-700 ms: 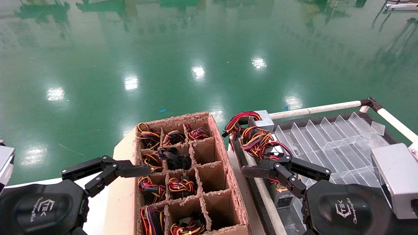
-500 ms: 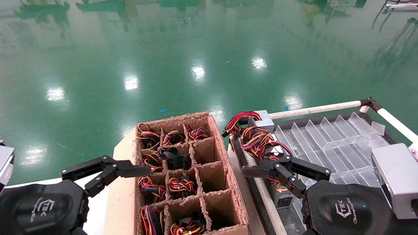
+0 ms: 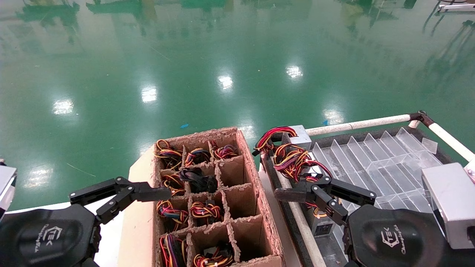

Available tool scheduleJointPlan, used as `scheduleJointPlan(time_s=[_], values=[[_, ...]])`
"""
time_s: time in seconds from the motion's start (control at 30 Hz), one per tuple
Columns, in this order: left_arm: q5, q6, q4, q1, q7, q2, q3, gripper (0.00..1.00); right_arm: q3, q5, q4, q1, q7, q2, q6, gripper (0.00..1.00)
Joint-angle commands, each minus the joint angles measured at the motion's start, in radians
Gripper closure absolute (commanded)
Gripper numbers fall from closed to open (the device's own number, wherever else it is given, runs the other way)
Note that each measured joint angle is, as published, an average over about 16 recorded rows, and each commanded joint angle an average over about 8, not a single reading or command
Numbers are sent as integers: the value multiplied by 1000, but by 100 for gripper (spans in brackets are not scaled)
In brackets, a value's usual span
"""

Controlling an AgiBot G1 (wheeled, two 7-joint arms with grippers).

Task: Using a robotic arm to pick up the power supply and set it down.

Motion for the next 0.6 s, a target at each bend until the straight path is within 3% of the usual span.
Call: scheduleJointPlan(time_s=[0.03,0.33,0.6], values=[[0,0,0,0,0,0,0,0,0,0,0,0,0,0,0,0],[0,0,0,0,0,0,0,0,0,0,0,0,0,0,0,0],[0,0,0,0,0,0,0,99,0,0,0,0,0,0,0,0]])
